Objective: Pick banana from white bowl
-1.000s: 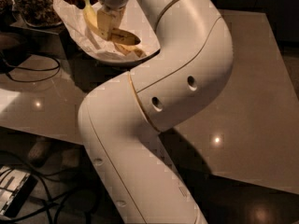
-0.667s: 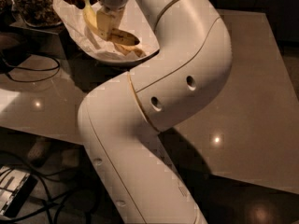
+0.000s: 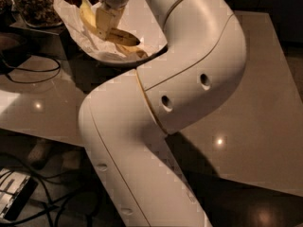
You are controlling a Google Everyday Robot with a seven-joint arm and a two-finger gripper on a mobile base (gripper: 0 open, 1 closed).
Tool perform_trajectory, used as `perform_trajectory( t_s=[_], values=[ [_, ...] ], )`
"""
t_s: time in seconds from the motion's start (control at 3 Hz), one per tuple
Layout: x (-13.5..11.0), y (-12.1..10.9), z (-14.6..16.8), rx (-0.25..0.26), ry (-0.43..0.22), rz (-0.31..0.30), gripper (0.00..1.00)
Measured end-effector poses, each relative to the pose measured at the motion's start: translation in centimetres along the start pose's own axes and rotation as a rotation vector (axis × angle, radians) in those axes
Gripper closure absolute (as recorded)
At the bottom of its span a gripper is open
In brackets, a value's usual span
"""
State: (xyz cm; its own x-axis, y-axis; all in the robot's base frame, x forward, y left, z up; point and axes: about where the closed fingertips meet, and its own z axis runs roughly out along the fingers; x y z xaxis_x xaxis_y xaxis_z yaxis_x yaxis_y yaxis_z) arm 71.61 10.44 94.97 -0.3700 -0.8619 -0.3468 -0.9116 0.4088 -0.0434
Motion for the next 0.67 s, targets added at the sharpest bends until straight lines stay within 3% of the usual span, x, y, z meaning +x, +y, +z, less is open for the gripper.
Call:
perform_trajectory(
  t_s=[0.33,0.67],
  values=[
    [0.35,1.01,-1.73,-0.022,-0.049,-0.009,1.0],
    [0.35,1.01,-1.73,-0.022,-0.049,-0.009,1.0]
  ],
)
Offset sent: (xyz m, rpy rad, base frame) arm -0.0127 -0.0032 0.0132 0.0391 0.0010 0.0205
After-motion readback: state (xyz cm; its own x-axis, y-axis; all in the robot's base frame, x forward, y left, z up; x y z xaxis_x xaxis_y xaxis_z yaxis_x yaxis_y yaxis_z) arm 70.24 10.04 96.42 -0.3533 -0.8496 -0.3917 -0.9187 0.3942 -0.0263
